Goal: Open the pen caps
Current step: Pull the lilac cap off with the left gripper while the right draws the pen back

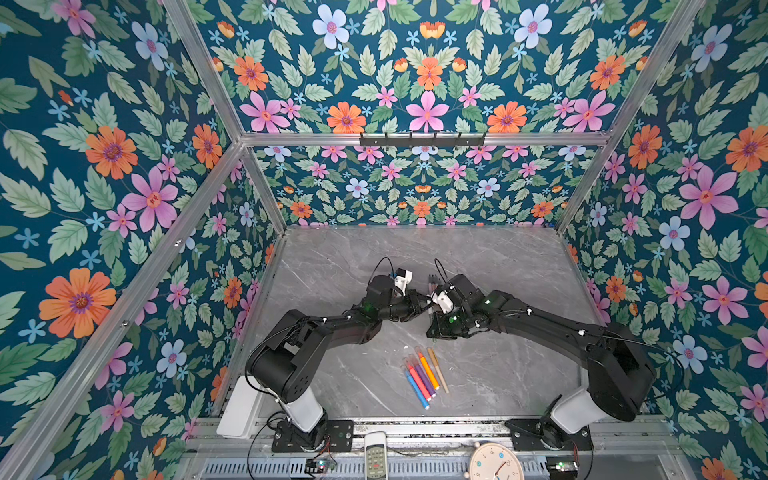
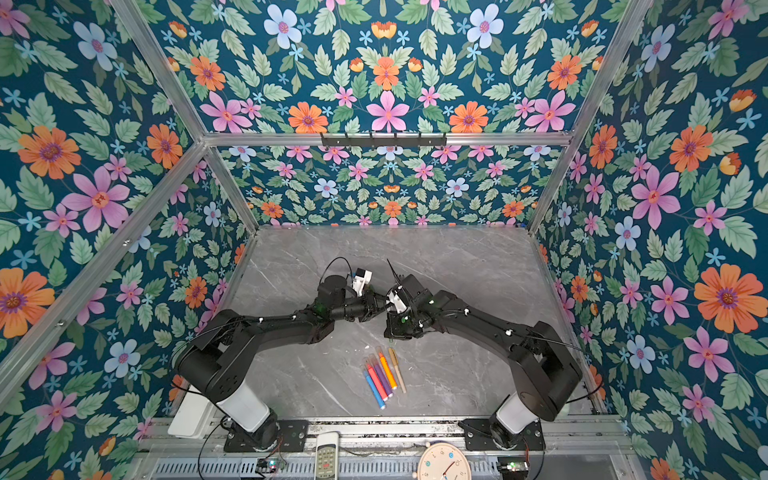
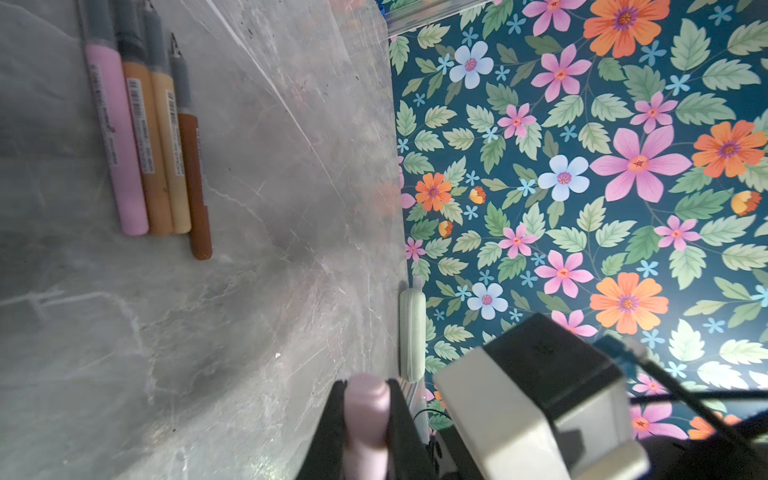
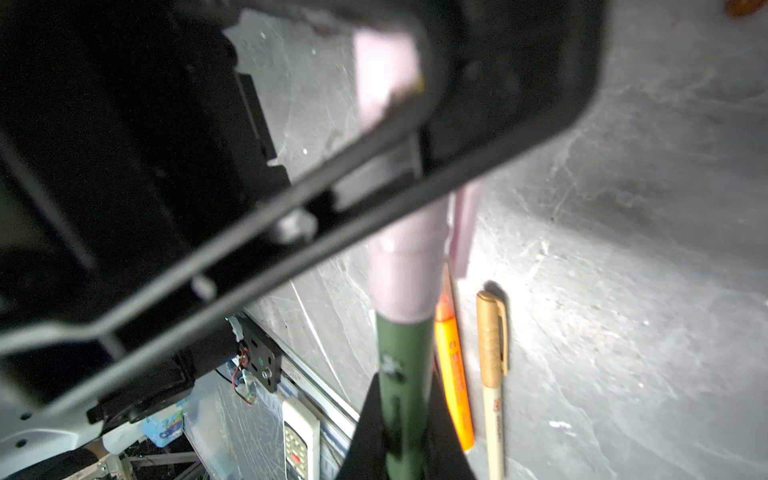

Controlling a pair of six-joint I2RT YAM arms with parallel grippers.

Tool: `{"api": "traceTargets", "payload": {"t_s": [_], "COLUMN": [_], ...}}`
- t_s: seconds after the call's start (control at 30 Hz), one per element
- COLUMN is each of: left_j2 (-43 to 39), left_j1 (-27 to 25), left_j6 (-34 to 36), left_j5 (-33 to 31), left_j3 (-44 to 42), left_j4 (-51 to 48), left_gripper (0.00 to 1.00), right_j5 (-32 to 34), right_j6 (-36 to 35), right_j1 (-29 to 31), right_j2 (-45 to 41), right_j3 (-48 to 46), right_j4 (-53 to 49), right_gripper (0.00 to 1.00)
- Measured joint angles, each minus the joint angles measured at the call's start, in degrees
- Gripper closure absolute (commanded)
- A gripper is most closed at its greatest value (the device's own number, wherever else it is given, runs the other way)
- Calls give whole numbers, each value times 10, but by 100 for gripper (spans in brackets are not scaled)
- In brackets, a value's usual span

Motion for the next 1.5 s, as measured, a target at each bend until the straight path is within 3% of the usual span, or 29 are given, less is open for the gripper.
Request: {"api": "traceTargets", "payload": {"t_s": [0.03, 0.17, 0.23, 0.33, 0.5, 0.77, 0.9, 1.03, 1.27, 1.5], "left_j2": [3, 28, 39, 38, 9, 39, 82, 108, 128, 115], "left_j1": [14, 84, 93, 96, 126, 186, 190, 193, 193, 193], "left_j6": [-1, 12, 22, 52, 117, 188, 198, 195, 175, 164], "left_j5": [15, -24, -27, -26, -59, -67, -45, -21, -5, -13], "left_j3": [12, 70, 85, 87, 37, 4, 20, 31, 33, 25], "left_j4": [-12, -19, -35, -75, -157, -225, -222, -192, -147, -139], "left_gripper": [100, 100, 100, 100, 100, 100, 100, 100, 72, 68], "right_j5": [10, -7, 2, -1, -1, -51, -79, -92, -111, -132], "right_j6": [12, 49, 68, 74, 47, -45, -73, -80, -82, -87], "right_j1": [8, 57, 57, 29, -94, -275, -292, -295, -295, -295], "right_j2": [-12, -46, -63, -93, -91, 71, 193, 245, 279, 284], "right_j3": [-14, -70, -89, -106, -110, -31, 54, 107, 138, 139], "right_j4": [27, 10, 12, 13, 0, 20, 30, 34, 36, 38], "right_gripper": [100, 100, 100, 100, 100, 100, 100, 100, 100, 100]}}
